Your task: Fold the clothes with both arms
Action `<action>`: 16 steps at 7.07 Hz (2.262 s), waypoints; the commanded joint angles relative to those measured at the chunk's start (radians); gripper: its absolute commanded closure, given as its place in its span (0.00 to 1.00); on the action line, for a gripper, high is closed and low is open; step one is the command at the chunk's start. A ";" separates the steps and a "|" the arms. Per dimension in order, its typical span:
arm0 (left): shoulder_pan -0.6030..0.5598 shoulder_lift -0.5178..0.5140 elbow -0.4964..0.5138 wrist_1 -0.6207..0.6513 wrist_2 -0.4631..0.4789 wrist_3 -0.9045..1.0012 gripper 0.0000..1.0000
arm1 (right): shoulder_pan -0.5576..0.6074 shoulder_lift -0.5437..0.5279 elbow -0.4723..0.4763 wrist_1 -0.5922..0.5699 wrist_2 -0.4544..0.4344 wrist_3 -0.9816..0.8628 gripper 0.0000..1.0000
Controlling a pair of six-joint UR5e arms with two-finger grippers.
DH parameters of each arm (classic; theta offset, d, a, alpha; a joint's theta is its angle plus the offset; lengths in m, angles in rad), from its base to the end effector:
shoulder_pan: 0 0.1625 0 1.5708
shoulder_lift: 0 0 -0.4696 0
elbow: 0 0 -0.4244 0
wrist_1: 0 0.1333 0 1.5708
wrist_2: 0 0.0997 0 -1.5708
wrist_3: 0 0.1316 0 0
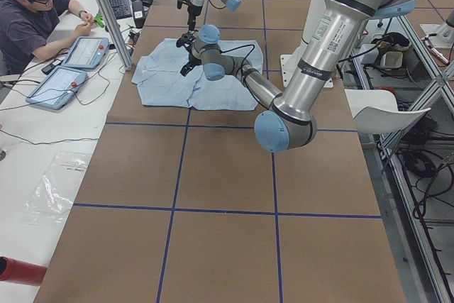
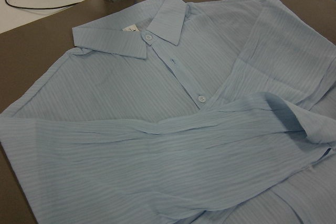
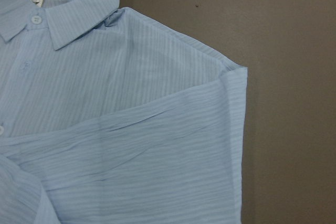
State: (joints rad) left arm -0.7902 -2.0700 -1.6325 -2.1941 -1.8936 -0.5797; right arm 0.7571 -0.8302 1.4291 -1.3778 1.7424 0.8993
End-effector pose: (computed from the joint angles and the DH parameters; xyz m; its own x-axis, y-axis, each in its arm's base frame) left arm 0.4538 -0.5883 0.3037 0.5361 0.5862 -0.6074 0.0339 0.7040 0.7094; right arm -0.5269 -0.6504 0.2900 0.7658 -0.1198 0.6318 -0.1430 0.9262 0.3489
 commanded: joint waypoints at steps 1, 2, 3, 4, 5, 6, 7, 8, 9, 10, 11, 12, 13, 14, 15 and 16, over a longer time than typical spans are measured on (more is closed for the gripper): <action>-0.014 0.005 -0.001 -0.003 -0.009 0.008 0.00 | -0.070 0.144 -0.114 -0.073 -0.090 0.033 0.00; -0.015 0.007 -0.001 -0.003 -0.009 0.008 0.00 | -0.094 0.210 -0.200 -0.073 -0.134 0.047 0.00; -0.015 0.007 -0.001 -0.003 -0.009 0.008 0.00 | -0.122 0.229 -0.244 -0.073 -0.192 0.049 0.00; -0.015 0.007 -0.001 -0.003 -0.009 0.006 0.00 | -0.142 0.229 -0.248 -0.090 -0.228 0.052 0.00; -0.017 0.007 -0.001 -0.004 -0.009 0.004 0.00 | -0.159 0.230 -0.248 -0.116 -0.242 0.072 0.00; -0.017 0.007 -0.001 -0.003 -0.007 0.004 0.00 | -0.174 0.229 -0.249 -0.127 -0.262 0.073 0.00; -0.015 0.007 0.000 -0.003 -0.007 0.001 0.00 | -0.185 0.233 -0.268 -0.139 -0.282 0.073 0.00; -0.015 0.007 0.000 -0.004 -0.007 -0.002 0.00 | -0.191 0.230 -0.277 -0.145 -0.285 0.073 0.00; -0.015 0.007 0.000 -0.003 -0.007 -0.003 0.00 | -0.196 0.230 -0.277 -0.174 -0.290 0.073 0.00; -0.015 0.007 0.000 -0.004 -0.007 -0.005 0.00 | -0.203 0.230 -0.277 -0.197 -0.303 0.072 0.00; -0.015 0.007 0.002 -0.003 -0.007 -0.005 0.00 | -0.203 0.230 -0.277 -0.217 -0.305 0.066 0.00; -0.014 0.007 0.002 -0.004 -0.007 -0.005 0.00 | -0.203 0.227 -0.277 -0.242 -0.323 0.055 0.00; -0.014 0.007 0.002 -0.004 -0.007 -0.008 0.00 | -0.202 0.227 -0.277 -0.272 -0.336 0.026 0.00; -0.012 0.008 0.002 -0.003 -0.007 -0.008 0.00 | -0.199 0.221 -0.276 -0.297 -0.359 -0.046 0.00; -0.012 0.008 0.003 -0.004 -0.005 -0.008 0.00 | -0.176 0.212 -0.276 -0.309 -0.389 -0.116 0.00; -0.012 0.008 0.003 -0.003 -0.005 -0.008 0.00 | -0.124 0.203 -0.276 -0.308 -0.389 -0.217 0.00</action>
State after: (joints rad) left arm -0.8026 -2.0619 -1.6296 -2.1975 -1.8996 -0.5874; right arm 0.5858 -0.6166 1.1534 -1.6790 1.3657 0.7902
